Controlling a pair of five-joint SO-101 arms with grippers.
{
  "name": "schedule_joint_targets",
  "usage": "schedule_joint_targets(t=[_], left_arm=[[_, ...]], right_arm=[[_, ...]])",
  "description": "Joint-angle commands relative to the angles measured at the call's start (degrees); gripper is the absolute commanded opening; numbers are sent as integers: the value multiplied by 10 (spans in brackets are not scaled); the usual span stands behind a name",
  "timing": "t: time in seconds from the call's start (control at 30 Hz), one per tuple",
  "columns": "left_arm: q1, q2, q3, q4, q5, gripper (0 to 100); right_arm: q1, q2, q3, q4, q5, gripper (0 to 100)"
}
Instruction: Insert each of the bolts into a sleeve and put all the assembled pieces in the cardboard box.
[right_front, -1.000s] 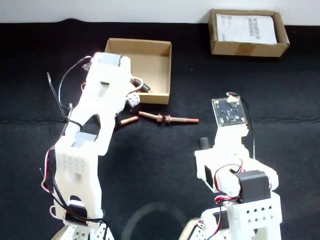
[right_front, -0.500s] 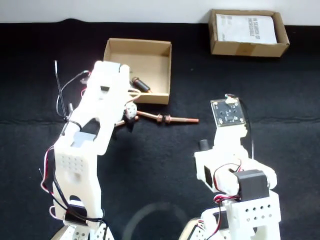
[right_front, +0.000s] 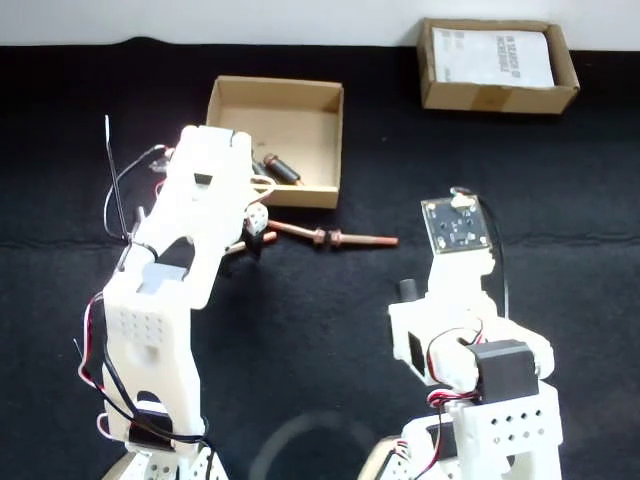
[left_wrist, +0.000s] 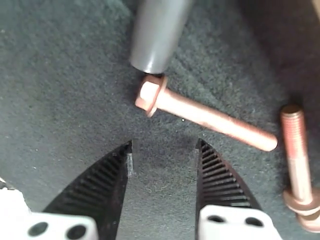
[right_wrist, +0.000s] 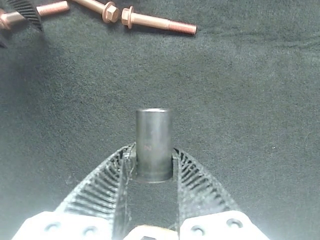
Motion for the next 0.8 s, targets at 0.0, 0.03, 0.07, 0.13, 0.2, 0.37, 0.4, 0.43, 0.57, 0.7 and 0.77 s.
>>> schedule_joint_targets(t=[0.0,0.03,0.07,0.13,0.2,0.37,0.4,0.43,0.57,0.7,0.77], left_arm=[[0,-4,-22,-19,23,188],[2,-4,-20,-26,24,188],[3,-4,-18,-33,25,188],[3,-4,-18,-42,36,188],[3,-4,-21,-42,40,189],[3,-3,-20,-43,47,189],[3,-3,-17,-48,47,189],[3,-3,-17,-54,47,189],[3,-3,-17,-72,88,189],[3,-4,-22,-79,100,189],[3,-4,-22,-79,100,186]], right_arm=[[1,-4,-1,-4,7,8],[1,-3,-1,-3,7,8],[1,-3,-1,0,8,8],[1,-2,0,12,24,8],[2,7,0,16,28,8],[3,59,-7,17,27,8],[3,67,-8,17,27,8],[3,73,-9,16,27,8],[1,81,-9,16,29,8],[1,85,-9,16,30,8],[1,86,-9,16,30,8]])
